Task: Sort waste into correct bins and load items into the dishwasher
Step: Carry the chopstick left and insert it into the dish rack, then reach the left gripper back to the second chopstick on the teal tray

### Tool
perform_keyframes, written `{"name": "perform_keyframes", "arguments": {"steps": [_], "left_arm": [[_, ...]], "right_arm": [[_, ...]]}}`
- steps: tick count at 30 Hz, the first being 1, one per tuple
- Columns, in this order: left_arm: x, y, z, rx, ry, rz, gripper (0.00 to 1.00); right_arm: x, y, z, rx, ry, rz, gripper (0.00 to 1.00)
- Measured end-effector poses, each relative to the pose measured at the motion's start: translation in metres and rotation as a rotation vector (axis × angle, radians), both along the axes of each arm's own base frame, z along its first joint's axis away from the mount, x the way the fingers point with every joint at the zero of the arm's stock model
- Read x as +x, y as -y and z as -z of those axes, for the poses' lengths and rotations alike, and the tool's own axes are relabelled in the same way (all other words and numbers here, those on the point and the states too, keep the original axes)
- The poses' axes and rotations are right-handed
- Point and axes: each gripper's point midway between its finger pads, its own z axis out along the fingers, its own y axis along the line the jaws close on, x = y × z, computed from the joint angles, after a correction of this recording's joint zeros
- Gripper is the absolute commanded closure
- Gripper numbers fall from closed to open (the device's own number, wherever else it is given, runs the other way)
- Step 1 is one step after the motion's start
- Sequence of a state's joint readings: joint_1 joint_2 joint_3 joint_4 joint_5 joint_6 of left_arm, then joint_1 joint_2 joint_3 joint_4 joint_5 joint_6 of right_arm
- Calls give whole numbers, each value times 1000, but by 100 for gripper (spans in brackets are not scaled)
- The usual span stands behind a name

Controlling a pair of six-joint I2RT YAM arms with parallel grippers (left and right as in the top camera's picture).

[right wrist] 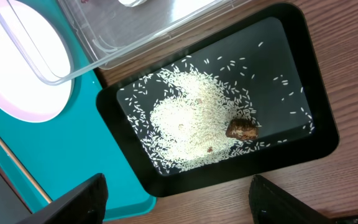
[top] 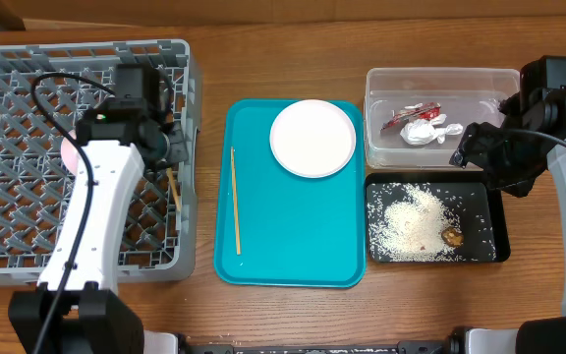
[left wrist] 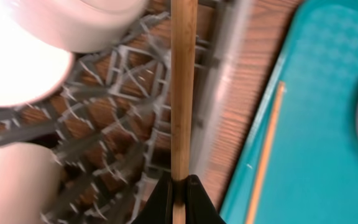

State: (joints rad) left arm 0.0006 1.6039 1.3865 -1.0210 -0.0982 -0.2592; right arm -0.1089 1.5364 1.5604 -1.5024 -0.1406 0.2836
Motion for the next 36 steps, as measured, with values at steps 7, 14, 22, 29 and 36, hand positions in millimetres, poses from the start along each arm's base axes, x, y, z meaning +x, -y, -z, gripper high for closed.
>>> {"name": "perform_keyframes", "arguments": {"steps": [7,14,22,29,36], "left_arm": [[8,-6,23,8,-49,41,45],[3,10,28,-75,-75,66,37],[-12,94,29,-213,-119,260,36],[-36,152,54,-180,-157,348,37],[-61,150,106,-148,-290,242,37]], "right_arm": [[0,0,0,0,0,0,26],[0,0,0,0,0,0,26],[0,0,0,0,2,0,26],[0,0,0,0,2,0,25],[0,0,0,0,1,0,25]]}}
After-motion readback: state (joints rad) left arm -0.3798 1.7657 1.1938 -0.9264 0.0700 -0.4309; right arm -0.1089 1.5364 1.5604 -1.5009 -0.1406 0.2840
